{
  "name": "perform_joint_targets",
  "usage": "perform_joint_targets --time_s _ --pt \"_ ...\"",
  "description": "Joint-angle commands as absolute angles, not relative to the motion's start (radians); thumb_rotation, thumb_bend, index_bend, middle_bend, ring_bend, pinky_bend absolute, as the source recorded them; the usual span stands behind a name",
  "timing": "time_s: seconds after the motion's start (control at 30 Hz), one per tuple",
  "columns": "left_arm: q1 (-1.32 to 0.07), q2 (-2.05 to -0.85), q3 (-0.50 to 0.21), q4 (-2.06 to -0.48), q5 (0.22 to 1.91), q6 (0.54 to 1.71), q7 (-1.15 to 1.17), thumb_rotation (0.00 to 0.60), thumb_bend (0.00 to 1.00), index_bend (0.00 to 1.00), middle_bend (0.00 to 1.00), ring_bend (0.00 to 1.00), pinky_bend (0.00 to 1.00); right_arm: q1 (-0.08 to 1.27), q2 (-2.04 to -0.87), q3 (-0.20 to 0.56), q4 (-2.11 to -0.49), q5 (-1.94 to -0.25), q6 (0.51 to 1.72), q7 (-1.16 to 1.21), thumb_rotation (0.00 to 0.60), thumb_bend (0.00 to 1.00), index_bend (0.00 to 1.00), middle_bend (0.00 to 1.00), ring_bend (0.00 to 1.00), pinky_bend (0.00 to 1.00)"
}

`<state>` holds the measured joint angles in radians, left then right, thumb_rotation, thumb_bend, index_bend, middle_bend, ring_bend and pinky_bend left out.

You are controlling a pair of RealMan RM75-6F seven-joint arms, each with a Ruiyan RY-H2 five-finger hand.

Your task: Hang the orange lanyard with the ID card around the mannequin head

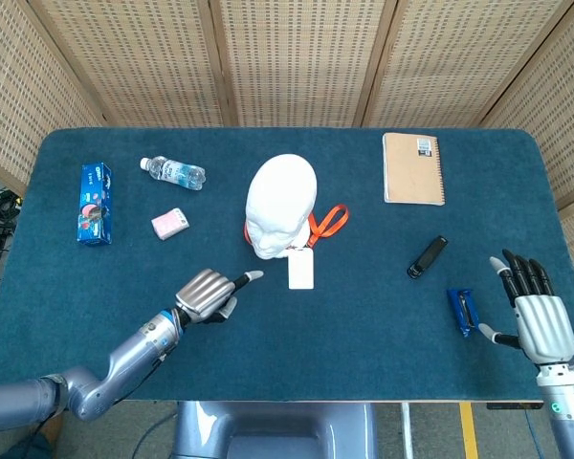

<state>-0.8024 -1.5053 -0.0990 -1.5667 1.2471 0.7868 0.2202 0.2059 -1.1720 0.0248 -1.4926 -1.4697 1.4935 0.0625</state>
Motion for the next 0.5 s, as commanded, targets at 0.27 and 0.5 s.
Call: perform_joint_targets --time_s 0.27,0.5 --pt "-0.936 -1.685 -0.165 -1.407 0.979 0.667 0.333 0.600 0.71 0.09 1.00 0.98 1.00 0.199 -1.173 0.039 -1.493 -1.460 1.462 0.069 0.600 0.00 0.10 0.00 0.00 0.00" --pt "-1.003 -1.759 -0.193 -1.297 0.913 0.613 0.314 0.600 0.71 0.09 1.00 0.98 1.00 0.184 -1.178 0.052 -1.480 -1.452 1.466 0.056 0.600 0.00 0.11 0.00 0.00 0.00"
